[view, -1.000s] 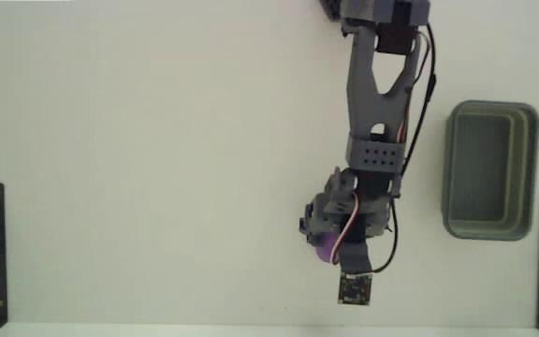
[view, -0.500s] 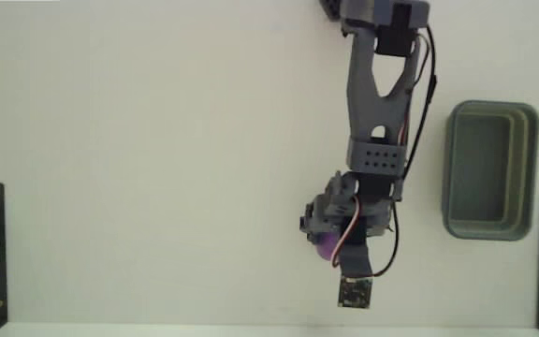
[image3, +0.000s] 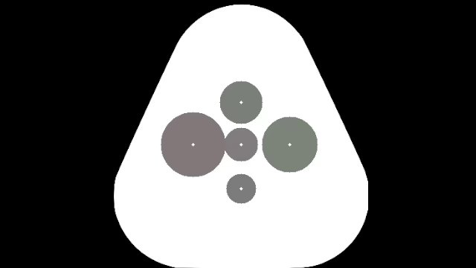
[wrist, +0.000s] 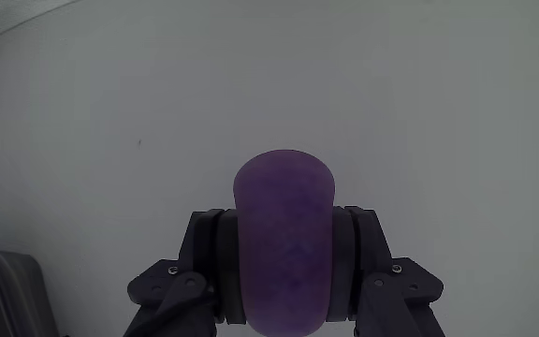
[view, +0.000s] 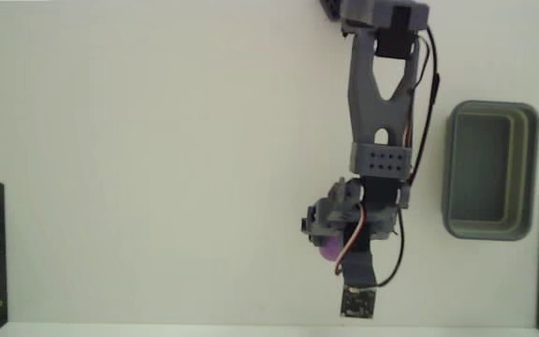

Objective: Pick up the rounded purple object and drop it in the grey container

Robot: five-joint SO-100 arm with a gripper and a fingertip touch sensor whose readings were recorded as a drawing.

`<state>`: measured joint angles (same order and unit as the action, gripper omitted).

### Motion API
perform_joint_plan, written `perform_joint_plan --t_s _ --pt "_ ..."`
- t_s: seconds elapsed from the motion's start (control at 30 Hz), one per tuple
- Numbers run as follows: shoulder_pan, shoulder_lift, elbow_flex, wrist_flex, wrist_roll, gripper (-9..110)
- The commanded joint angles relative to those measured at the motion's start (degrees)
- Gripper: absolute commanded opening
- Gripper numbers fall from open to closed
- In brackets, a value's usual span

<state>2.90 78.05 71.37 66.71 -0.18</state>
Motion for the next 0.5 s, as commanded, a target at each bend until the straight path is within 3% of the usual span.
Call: perform_joint_plan --t_s 0.0,0.3,0.47 --pt "0.4 1.4 -8.0 3.8 0.2 45" --pt "0.4 -3.6 -26.0 16.8 0.2 45" --pt "0.4 -10.3 -44.2 28.3 0.2 45"
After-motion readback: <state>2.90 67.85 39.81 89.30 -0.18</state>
